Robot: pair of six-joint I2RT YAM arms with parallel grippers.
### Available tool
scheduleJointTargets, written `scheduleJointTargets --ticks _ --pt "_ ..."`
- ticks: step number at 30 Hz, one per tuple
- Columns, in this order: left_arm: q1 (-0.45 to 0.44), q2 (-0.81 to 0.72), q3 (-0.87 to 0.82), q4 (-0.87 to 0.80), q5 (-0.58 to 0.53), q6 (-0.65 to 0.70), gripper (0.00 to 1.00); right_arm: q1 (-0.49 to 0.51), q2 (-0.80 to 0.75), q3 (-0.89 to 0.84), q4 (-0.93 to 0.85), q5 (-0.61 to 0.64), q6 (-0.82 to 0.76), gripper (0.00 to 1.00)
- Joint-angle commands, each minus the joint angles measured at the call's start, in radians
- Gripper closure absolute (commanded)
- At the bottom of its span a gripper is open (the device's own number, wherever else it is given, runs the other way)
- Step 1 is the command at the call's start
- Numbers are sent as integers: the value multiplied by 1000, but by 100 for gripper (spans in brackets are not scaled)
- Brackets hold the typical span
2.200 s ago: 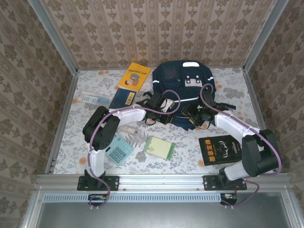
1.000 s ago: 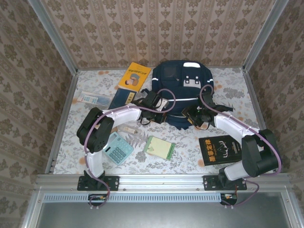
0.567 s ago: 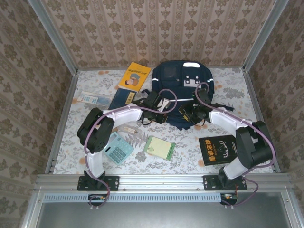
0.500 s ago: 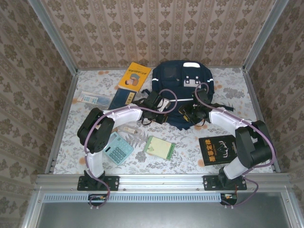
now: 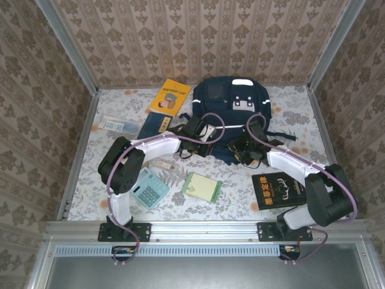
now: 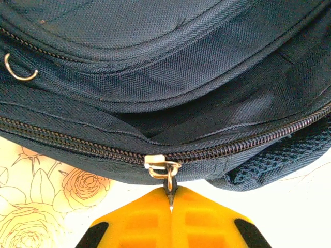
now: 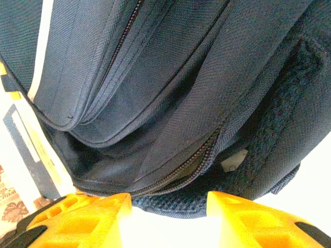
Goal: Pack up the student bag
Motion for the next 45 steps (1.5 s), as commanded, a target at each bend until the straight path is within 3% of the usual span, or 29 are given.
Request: scheduleJointTargets --ticks 1,15,21,27,31,41,45 --pt "-18 7 40 -30 22 20 100 -5 33 25 3 29 15 57" --pt "-39 7 38 -31 13 19 100 -31 124 105 5 20 -14 61" --pt "-40 21 63 -71 -61 25 100 -34 93 88 -22 54 -29 100" --pt "-11 64 122 -179 -271 2 100 -79 -4 49 -82 90 -78 100" --pt "41 98 163 -231 -350 -28 100 -122 -84 1 -105 94 -107 100" --pt "164 247 374 -322 -465 -43 100 -197 -186 -46 -164 36 -193 100" --pt "189 283 436 -301 -382 -24 100 -214 -191 -35 -174 -4 -225 100"
